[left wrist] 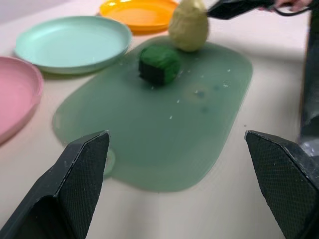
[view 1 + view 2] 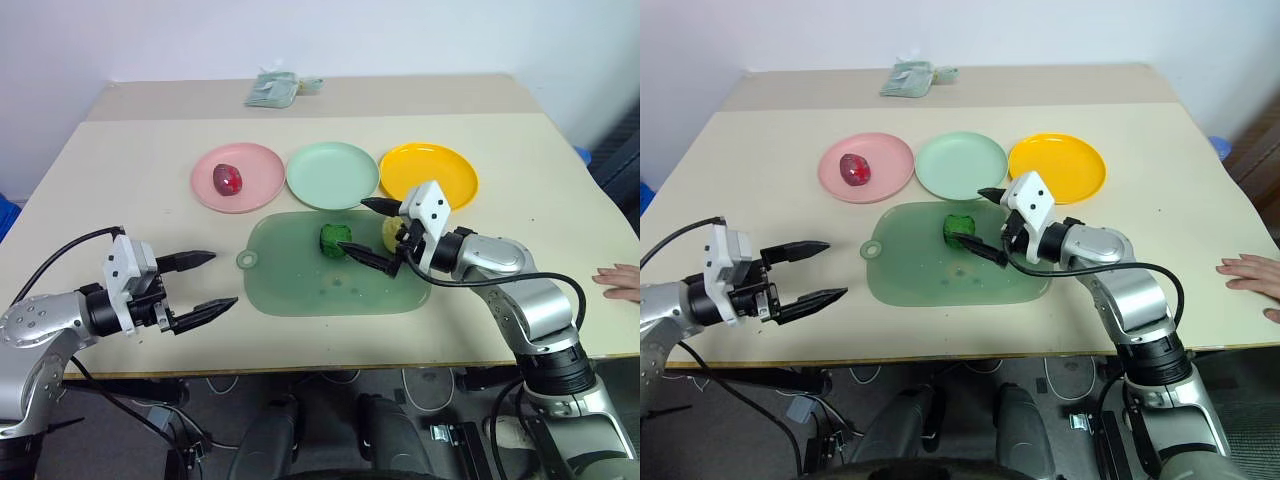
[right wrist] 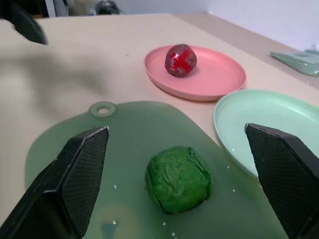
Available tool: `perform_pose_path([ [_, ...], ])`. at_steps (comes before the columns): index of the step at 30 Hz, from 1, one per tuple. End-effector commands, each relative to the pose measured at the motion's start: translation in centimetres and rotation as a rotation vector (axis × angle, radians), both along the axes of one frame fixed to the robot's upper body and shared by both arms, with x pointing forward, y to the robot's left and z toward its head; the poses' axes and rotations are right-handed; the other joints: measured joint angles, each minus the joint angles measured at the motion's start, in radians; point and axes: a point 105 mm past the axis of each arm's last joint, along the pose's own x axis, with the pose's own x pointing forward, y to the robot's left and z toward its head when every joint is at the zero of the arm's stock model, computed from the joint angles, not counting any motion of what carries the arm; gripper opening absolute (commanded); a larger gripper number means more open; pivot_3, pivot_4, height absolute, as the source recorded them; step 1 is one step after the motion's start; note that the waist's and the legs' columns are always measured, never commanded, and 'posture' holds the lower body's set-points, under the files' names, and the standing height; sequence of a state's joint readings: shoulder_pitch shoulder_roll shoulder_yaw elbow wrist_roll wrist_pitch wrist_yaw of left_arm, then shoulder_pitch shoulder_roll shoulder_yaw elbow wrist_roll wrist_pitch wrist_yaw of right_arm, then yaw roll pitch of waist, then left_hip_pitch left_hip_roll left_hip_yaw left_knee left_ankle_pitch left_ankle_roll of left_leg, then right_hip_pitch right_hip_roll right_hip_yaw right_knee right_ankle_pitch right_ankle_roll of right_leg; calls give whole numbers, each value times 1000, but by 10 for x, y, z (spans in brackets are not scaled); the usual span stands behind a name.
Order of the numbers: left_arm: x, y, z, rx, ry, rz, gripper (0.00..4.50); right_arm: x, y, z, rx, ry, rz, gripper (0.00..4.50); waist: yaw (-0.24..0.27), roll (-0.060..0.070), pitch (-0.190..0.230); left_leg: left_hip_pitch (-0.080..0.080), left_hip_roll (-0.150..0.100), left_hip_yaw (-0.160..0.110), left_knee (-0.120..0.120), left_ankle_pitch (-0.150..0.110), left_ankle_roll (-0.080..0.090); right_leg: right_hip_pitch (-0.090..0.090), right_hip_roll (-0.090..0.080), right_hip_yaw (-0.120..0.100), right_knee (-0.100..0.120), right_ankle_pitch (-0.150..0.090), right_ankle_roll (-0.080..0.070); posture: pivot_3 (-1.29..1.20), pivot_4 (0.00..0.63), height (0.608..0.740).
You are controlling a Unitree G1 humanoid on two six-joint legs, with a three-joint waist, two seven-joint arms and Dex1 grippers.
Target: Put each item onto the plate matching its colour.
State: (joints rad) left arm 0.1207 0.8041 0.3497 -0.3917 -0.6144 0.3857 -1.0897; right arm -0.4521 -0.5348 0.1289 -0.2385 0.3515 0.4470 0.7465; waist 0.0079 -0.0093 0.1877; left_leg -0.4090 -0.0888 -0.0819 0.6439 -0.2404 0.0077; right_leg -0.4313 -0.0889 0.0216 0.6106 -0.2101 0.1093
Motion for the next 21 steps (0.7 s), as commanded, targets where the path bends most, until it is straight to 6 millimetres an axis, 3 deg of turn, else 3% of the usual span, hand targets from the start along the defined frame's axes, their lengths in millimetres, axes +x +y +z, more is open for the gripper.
perform_pose_path([
  [1, -11, 3, 10, 14, -43, -6, 4447, 4, 13, 5, -36, -49, 35, 4500, -5, 0, 0, 0, 0, 0, 0, 0, 0, 0, 0, 0, 0, 0, 0, 0, 150, 740],
  [11, -25, 14, 6, 50, -34, 21, 4447, 19, 41, 2, -96, -30, 53, 4500, -18, 0, 0, 0, 0, 0, -1, 0, 0, -1, 0, 0, 1, 0, 0, 0, 150, 740],
  [21, -25, 7, 8, 51, -43, 25, 4447, 32, 46, -13, -260, 23, -5, 4500, -21, 0, 0, 0, 0, 0, -1, 0, 0, -2, 1, 0, 1, 0, 0, 0, 150, 740],
])
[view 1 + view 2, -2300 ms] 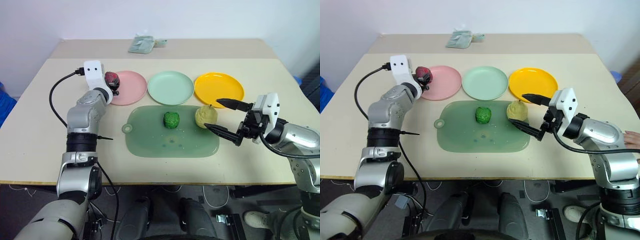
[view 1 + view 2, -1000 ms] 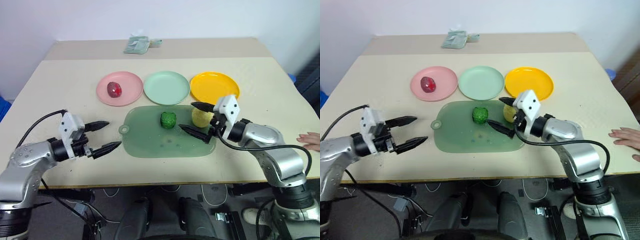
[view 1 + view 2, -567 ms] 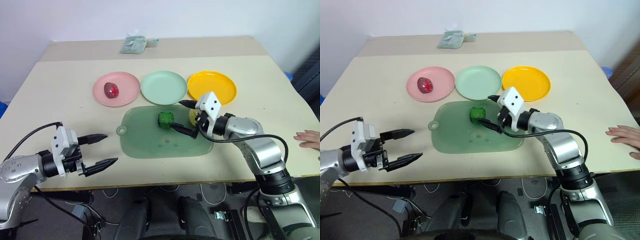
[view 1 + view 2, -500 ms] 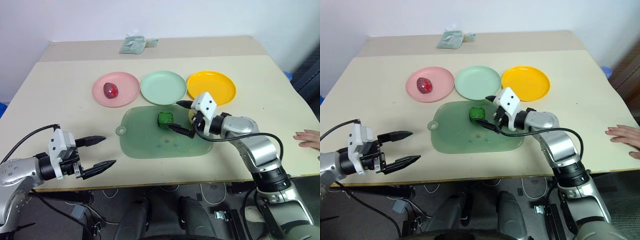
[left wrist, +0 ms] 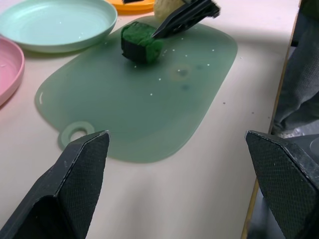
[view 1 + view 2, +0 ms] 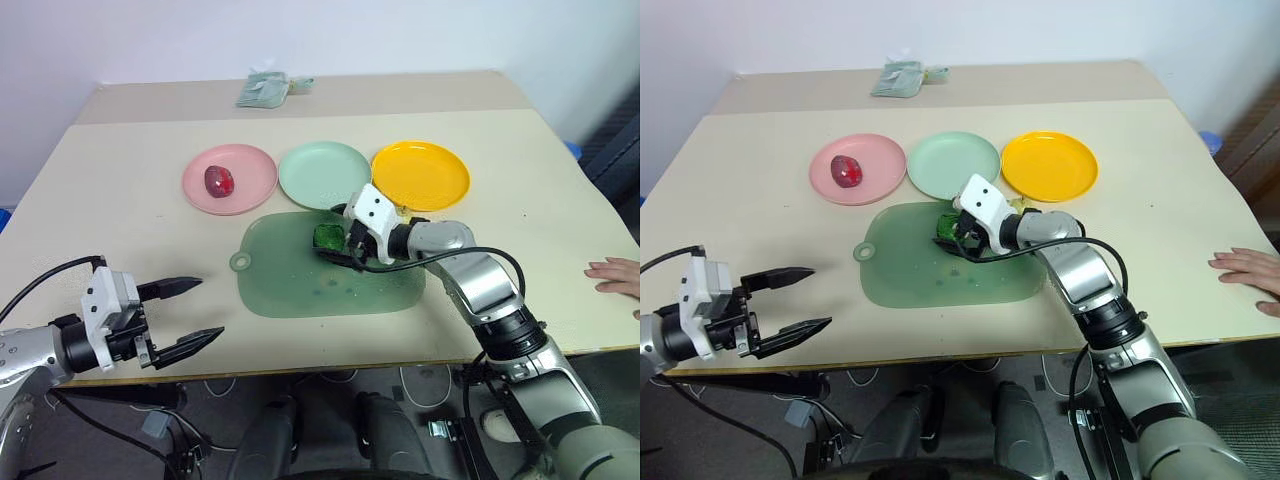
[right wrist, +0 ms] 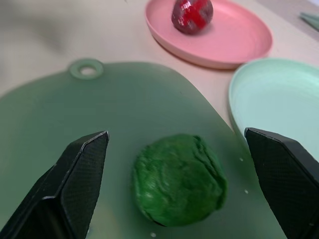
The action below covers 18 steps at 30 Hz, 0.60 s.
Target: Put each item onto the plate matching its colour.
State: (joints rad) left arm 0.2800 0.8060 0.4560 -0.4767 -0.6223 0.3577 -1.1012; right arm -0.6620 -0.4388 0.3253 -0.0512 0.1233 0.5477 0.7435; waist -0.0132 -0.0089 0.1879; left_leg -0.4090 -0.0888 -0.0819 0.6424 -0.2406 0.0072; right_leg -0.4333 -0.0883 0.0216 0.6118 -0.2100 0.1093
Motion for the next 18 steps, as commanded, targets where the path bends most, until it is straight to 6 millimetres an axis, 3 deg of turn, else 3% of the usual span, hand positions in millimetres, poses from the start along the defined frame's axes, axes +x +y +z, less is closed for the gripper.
perform_pose_path([
  [1, -1, -3, 9, 13, -44, -7, 4447, 3, 6, 8, -40, -25, 1, 4500, -1, 0, 0, 0, 0, 0, 0, 0, 0, 0, 0, 0, 0, 0, 0, 0, 150, 740],
  [12, -3, -7, 8, 15, -50, -8, 4447, 7, 8, -3, -127, 10, 5, 4500, -1, 0, 0, 0, 0, 0, 0, 0, 0, 0, 0, 0, 0, 0, 0, 0, 150, 740],
  [15, -4, -7, 8, 12, -51, -4, 4500, 9, 9, -3, -132, 14, 6, 3597, -1, 0, 0, 0, 0, 0, 0, 0, 0, -1, 0, 0, 0, 0, 0, 0, 150, 740],
  [18, -5, -8, 6, 9, -51, -1, 4500, 10, 10, -3, -135, 17, 11, 2172, -1, 0, 0, 0, 0, 0, 0, 0, 0, -1, 0, 0, 0, 0, 0, 0, 150, 740],
])
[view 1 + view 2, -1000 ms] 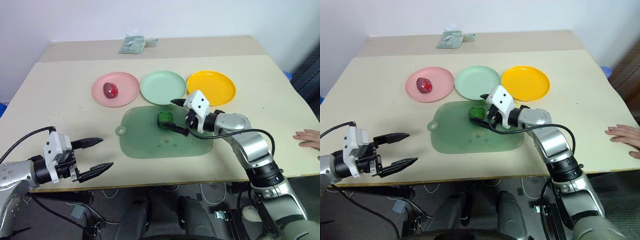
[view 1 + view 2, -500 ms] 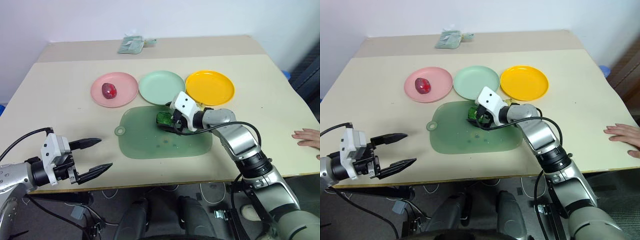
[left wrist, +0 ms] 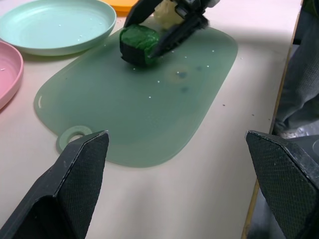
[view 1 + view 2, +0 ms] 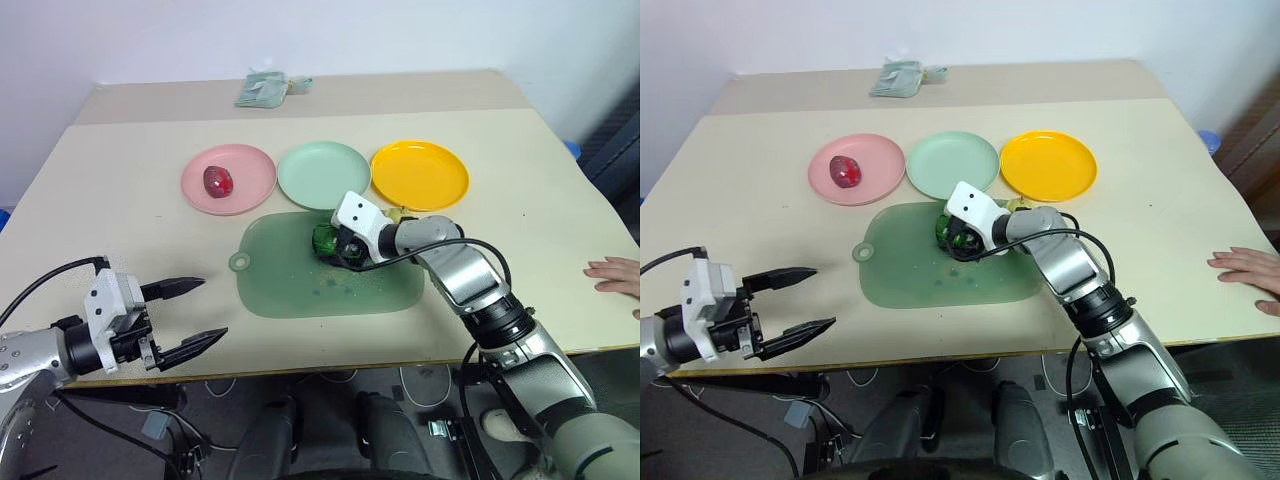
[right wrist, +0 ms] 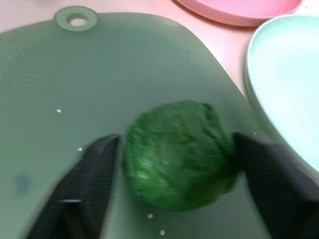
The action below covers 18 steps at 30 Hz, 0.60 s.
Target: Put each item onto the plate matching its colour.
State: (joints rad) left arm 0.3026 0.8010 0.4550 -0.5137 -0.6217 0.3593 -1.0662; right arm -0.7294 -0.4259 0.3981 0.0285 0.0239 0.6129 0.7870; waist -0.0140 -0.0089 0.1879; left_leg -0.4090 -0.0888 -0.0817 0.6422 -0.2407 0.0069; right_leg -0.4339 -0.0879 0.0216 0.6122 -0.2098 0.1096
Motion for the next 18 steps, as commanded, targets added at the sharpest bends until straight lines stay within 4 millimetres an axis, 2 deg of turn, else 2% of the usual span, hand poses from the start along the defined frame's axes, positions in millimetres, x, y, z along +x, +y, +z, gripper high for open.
perform_pose_path([
  [1, -3, -5, 6, 1, -42, -13, 4500, 1, 7, 13, 8, -33, 28, 1775, 0, 0, 0, 0, 0, 0, 0, 0, 0, 0, 0, 0, 0, 0, 0, 0, 150, 740],
  [5, -3, -6, 4, -10, -42, -5, 4500, -4, 11, 23, 56, -23, 47, 1775, 0, 0, 0, 0, 0, 0, 0, 0, 0, 0, 0, 0, 0, 0, 0, 0, 150, 740],
  [9, -4, -7, 3, -26, -42, 1, 4500, -8, 25, 58, 199, -34, 83, 1775, -1, 0, 0, 0, 0, 0, 0, 0, 0, 0, 0, 0, 0, 0, 0, 0, 150, 740],
  [11, -3, -9, 4, -43, -44, 6, 4500, 6, 30, 82, 282, -97, 37, 1775, -6, 1, 1, 0, 0, 0, 0, 0, 0, -1, 0, 0, 0, 0, 0, 0, 150, 740],
  [13, -2, -11, 4, -57, -44, 8, 4500, 27, 29, 98, 314, -176, -36, 1775, -6, 1, 1, 0, 0, 0, -1, 0, -1, -2, 1, 1, 1, 0, 0, 0, 150, 740],
  [18, -2, -15, 5, -82, -49, 15, 4500, 70, 29, 119, 351, -285, -108, 1775, -2, 0, 0, 1, -1, 0, -3, 1, -2, -5, 1, 0, 1, 1, 0, 0, 150, 740],
])
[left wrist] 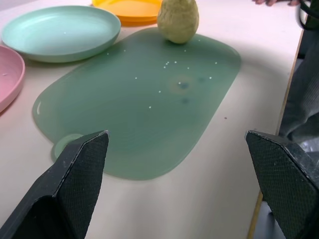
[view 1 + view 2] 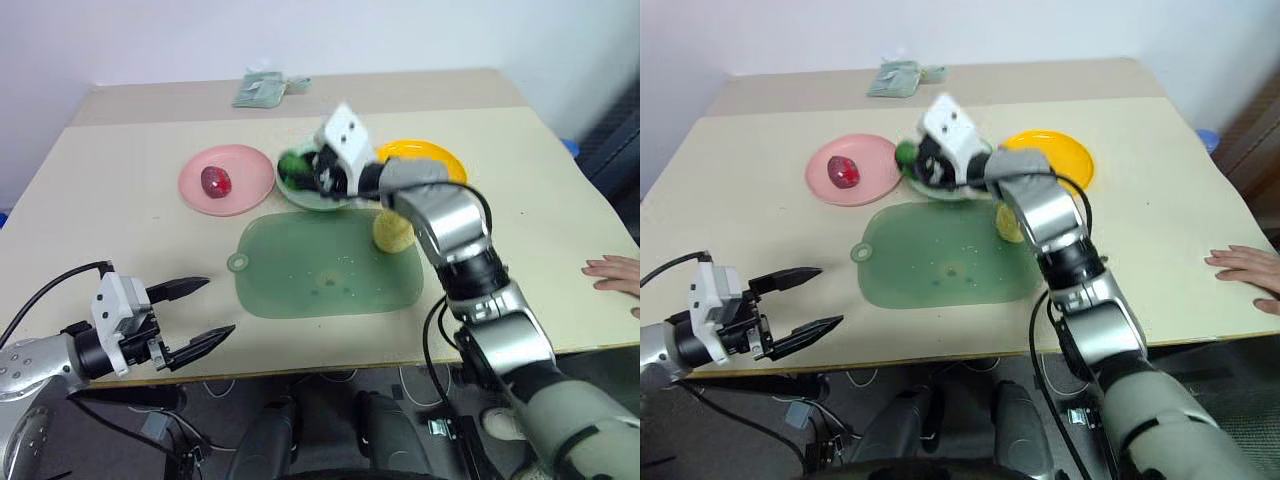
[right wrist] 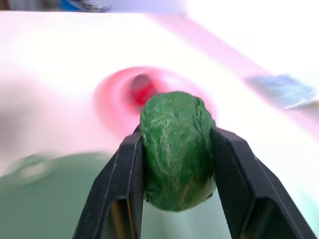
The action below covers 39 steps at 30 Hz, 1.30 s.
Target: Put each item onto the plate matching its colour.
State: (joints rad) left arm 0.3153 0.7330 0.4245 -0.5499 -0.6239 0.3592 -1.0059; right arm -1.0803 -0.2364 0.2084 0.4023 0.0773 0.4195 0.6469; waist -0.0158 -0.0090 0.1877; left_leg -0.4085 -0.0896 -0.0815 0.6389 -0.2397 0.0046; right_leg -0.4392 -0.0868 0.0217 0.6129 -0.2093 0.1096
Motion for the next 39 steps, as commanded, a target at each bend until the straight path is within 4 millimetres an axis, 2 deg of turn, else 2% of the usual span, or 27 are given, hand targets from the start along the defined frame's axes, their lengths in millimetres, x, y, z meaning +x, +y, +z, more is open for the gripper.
perform_pose_path([
  [1, -1, -5, 10, -19, -41, -14, 4500, 23, -3, 12, 50, -59, -57, 1775, -2, 0, 0, 0, 0, 0, -1, 0, 0, 0, 0, 0, 0, 0, 0, 0, 150, 740],
  [6, 5, 0, 21, -39, -70, 18, 4500, 45, 0, -5, 7, -54, -125, 1775, -12, 0, 0, 0, 1, 1, -8, 4, -5, -2, 2, 1, 1, 2, -1, 0, 150, 740],
  [11, 9, -2, 32, -52, -104, 40, 4500, 50, 2, -29, -54, -38, -171, 1775, -29, 1, 0, 0, 3, -1, -12, 5, -7, -3, 5, 1, 2, 1, -3, 0, 150, 740],
  [14, 12, -2, 35, -56, -115, 56, 4500, 50, 2, -40, -62, -8, -180, 2762, -32, 1, 1, 0, 3, -1, -12, 5, -7, -3, 5, 1, 2, 1, -3, 0, 150, 740],
  [17, 14, -4, 35, -66, -118, 68, 4500, 50, -1, -47, -68, 16, -183, 4289, -33, 1, 1, 0, 3, -1, -12, 5, -7, -4, 5, 1, 3, 1, -3, 0, 150, 740],
  [20, 15, -9, 32, -75, -113, 62, 4500, 53, -9, -41, -33, 22, -196, 4403, -31, 1, 1, 0, 3, -1, -11, 5, -7, -4, 5, 1, 3, 1, -3, 0, 150, 740],
  [25, 21, -14, 28, -93, -107, 57, 4500, 56, -43, -2, 57, -32, -184, 4403, -23, 1, 1, 0, 2, -1, -10, 5, -7, -2, 5, 1, 3, 1, -3, 0, 150, 740],
  [27, 23, -15, 27, -94, -106, 58, 4500, 55, -54, 7, 70, -49, -176, 4403, -25, 1, 1, 0, 2, -2, -10, 5, -7, -2, 5, 1, 3, 2, -3, 0, 150, 740],
  [31, 32, -13, 28, -154, -116, 133, 4500, 42, -95, 25, 106, -78, -155, 4403, -27, 1, 1, 0, 2, -1, -11, 5, -7, -3, 5, 1, 3, 1, -3, 0, 150, 740],
  [34, 39, -18, 27, -220, -127, 198, 4500, 15, -125, 22, 113, -71, -181, 4403, -20, 1, 0, 0, 2, -2, -10, 5, -6, -2, 5, 1, 3, 1, -3, 0, 150, 740],
  [39, 48, -28, 22, -270, -125, 236, 4500, -27, -153, -4, 87, 15, -243, 4403, 0, 1, 0, 0, 3, 0, -7, 4, -5, -1, 4, 2, 4, 2, -3, 0, 150, 740],
])
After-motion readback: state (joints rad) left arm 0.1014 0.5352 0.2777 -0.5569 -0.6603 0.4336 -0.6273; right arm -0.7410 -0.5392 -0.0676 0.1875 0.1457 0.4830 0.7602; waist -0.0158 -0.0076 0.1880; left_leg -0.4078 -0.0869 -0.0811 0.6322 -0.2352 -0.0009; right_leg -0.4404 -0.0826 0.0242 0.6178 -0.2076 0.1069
